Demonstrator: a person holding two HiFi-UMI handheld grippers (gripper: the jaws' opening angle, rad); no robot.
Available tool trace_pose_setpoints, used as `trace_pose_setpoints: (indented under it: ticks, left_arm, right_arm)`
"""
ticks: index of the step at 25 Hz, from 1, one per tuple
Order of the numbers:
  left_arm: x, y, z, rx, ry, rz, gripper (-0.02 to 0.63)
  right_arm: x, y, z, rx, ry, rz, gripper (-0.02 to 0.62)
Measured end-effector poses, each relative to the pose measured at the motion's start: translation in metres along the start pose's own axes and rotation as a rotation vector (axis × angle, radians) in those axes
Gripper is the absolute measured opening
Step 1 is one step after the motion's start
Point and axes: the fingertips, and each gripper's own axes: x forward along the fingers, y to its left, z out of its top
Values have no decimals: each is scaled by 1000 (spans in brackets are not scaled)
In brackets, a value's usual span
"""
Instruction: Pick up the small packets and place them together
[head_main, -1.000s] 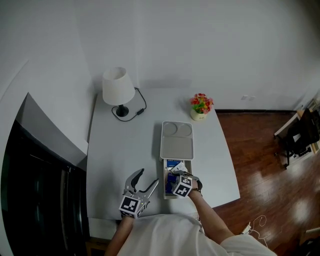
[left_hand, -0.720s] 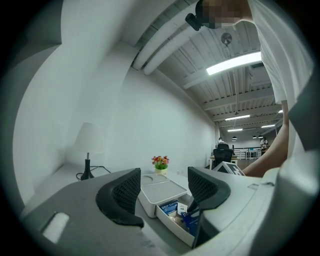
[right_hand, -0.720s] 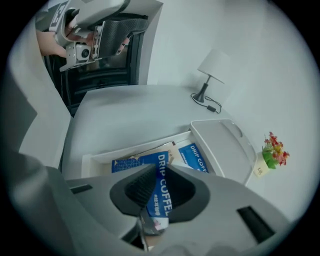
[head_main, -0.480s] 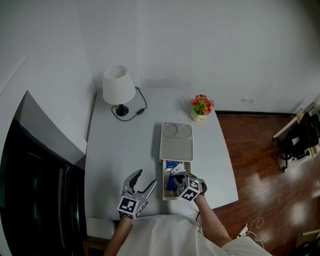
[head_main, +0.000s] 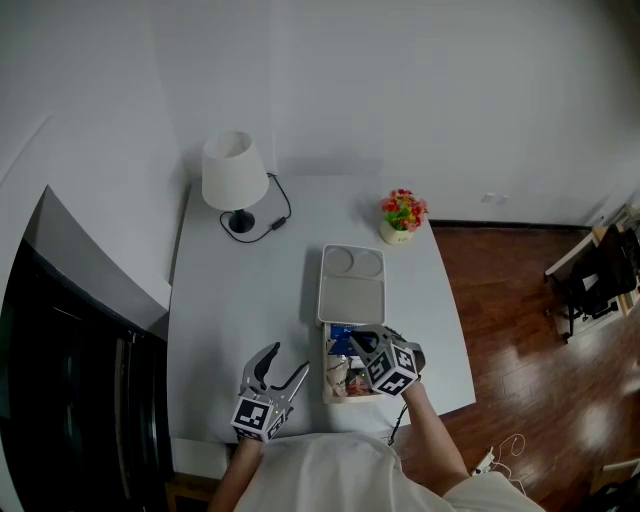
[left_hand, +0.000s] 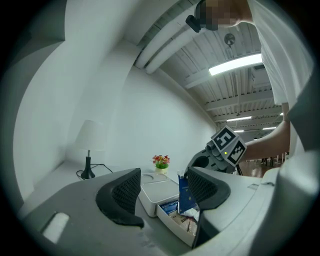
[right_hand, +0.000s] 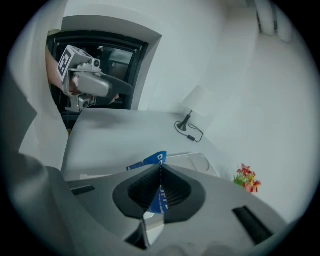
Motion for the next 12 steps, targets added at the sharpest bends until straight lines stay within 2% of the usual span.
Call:
trace_pose_setpoints:
  ticks: [4, 7, 12]
  left_arm:
    - [-3, 9, 0, -5, 4, 23, 301]
    - [-5, 17, 0, -11, 8, 44, 301]
    - [-12, 26, -3, -26, 25, 80, 297]
  right_arm:
    - [14, -41, 23, -18, -29, -1, 29]
    - [43, -70, 33, -5, -28, 33, 29]
    - [111, -85, 21, -19, 77, 157, 29]
